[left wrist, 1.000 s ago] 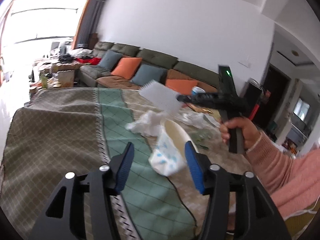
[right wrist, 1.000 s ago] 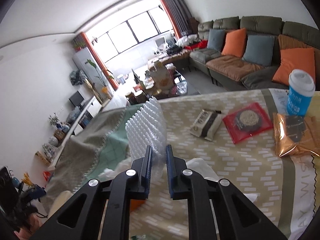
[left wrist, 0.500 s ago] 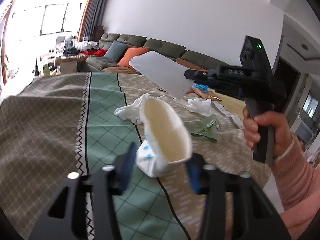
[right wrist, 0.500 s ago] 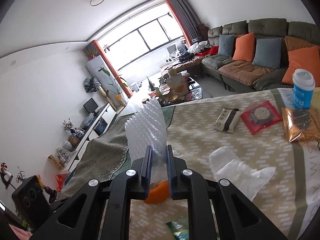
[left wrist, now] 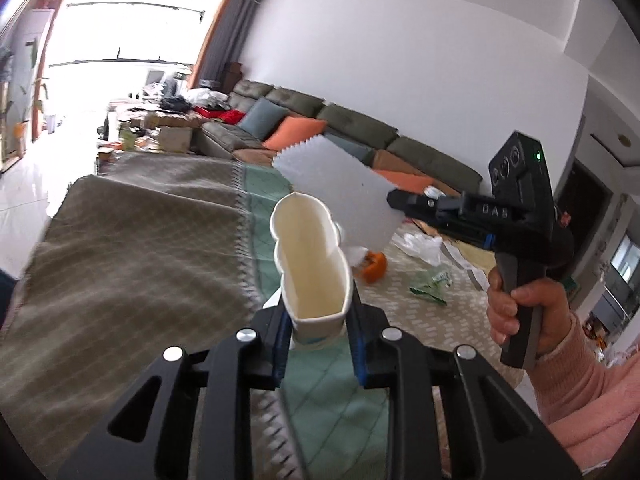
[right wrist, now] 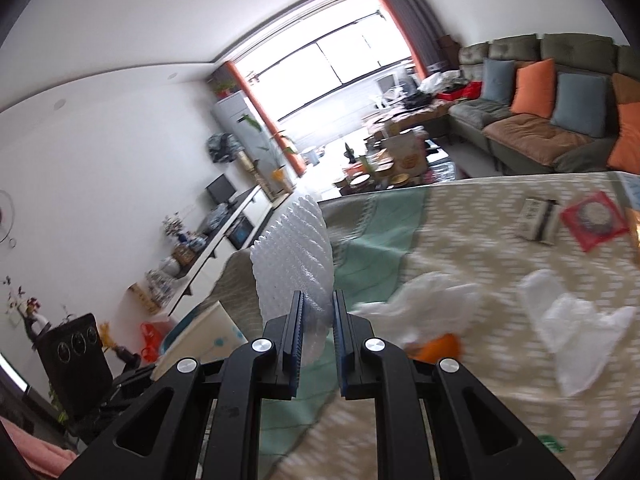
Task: Collect trash
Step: 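Carry the paper cup and foam sheet over the teal bin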
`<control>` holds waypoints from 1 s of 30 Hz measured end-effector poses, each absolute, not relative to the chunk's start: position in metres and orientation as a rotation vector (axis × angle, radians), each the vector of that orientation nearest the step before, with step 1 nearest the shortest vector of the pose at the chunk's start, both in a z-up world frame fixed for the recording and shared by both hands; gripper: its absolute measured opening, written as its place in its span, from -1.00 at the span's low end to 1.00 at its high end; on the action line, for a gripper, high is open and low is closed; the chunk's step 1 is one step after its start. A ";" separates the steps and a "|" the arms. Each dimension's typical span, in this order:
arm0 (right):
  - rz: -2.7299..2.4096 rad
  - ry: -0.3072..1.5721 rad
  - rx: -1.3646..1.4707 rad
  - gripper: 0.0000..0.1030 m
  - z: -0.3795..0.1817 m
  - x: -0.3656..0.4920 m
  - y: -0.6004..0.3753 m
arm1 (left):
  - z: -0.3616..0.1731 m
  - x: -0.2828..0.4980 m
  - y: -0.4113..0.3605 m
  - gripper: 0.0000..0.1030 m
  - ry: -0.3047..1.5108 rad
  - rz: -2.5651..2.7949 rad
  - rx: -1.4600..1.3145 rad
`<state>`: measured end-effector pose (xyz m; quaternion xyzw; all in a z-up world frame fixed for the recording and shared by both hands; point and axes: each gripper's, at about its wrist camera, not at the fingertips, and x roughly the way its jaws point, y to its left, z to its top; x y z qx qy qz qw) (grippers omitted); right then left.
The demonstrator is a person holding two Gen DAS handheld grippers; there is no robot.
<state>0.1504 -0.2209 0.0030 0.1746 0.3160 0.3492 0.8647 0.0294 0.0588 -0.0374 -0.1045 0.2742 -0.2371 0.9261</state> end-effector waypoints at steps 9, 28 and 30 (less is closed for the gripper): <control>0.882 0.701 0.311 -0.73 0.004 0.154 -0.141 | -0.022 -0.002 0.132 -0.50 0.509 -0.299 -0.253; 1.115 0.794 0.110 -0.73 0.003 0.159 0.018 | -0.026 -0.042 0.268 -0.49 0.512 0.090 -0.352; 1.130 0.804 0.093 -0.73 0.002 0.159 0.032 | -0.028 -0.044 0.278 -0.49 0.522 0.111 -0.349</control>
